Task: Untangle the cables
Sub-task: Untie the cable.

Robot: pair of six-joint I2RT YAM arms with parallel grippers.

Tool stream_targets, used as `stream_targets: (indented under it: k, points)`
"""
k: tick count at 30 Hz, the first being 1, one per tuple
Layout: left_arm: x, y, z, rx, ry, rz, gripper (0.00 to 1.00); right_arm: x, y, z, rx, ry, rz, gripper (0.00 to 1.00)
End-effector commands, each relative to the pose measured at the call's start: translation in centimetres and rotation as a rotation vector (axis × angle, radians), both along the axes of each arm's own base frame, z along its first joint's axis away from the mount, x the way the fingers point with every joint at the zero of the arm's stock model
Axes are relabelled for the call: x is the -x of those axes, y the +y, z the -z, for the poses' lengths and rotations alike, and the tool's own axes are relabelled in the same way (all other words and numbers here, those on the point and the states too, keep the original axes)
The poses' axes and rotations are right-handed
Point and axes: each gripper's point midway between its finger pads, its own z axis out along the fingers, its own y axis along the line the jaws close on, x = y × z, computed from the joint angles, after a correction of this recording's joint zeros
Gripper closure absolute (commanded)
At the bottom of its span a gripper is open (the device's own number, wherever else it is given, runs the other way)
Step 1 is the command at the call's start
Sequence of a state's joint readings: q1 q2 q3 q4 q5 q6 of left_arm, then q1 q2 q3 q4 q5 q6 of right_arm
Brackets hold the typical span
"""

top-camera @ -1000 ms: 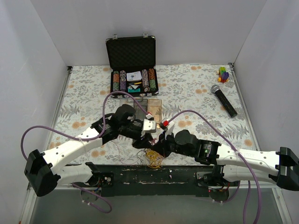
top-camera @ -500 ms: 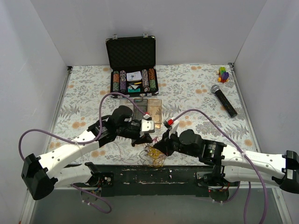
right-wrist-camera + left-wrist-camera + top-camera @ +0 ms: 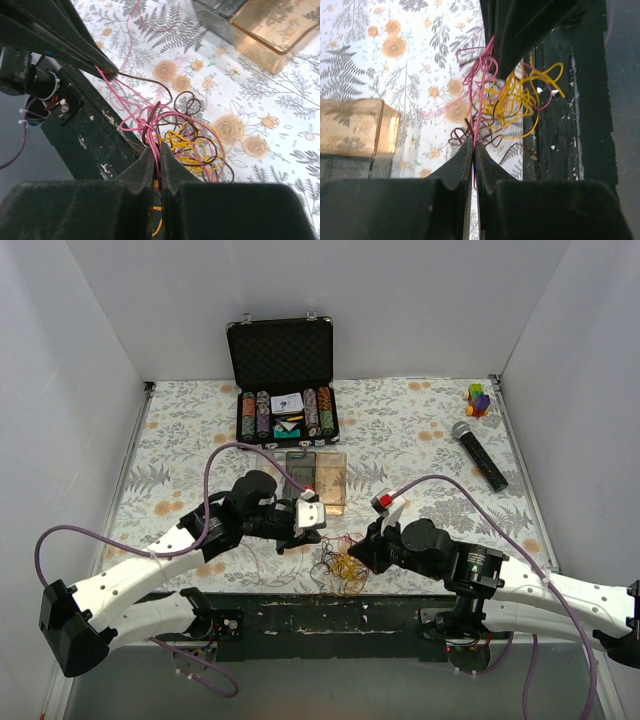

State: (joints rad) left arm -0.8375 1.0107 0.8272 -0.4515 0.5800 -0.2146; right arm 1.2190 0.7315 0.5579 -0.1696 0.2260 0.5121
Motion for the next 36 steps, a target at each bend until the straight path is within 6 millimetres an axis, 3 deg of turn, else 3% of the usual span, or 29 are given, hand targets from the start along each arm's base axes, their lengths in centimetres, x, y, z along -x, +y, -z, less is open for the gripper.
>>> stream_targets:
  k: [1,10,16,22,23,31,36]
  points:
    - [0.0,2.4,1.4,-0.079,-0.045,-0.047,1.0,-1.4,-2.9,1.4,0.079,-0.013,0.104,0.99]
    - [0.4,5.2,2.5,-0.148,-0.08,-0.102,1.0,-4.4,-5.9,0.8,0.119,-0.067,0.233,0.99]
    - [0.5,6.5,2.7,-0.188,-0.105,-0.12,1.0,-6.4,-8.0,0.6,0.173,-0.086,0.322,0.91]
    - [0.9,7.6,2.7,-0.201,-0.118,-0.137,1.0,-7.9,-9.8,1.3,0.215,-0.063,0.404,0.61]
    - [0.9,7.7,2.6,-0.202,-0.12,-0.141,1.0,-8.0,-9.9,1.5,0.22,-0.059,0.408,0.6]
    - [0.8,6.8,1.6,-0.158,-0.117,-0.132,1.0,-7.3,-7.3,1.3,0.13,-0.018,0.304,0.59]
    - [0.5,5.6,1.0,-0.14,-0.09,-0.118,1.0,-6.3,-4.1,-1.4,-0.017,-0.054,0.15,0.55]
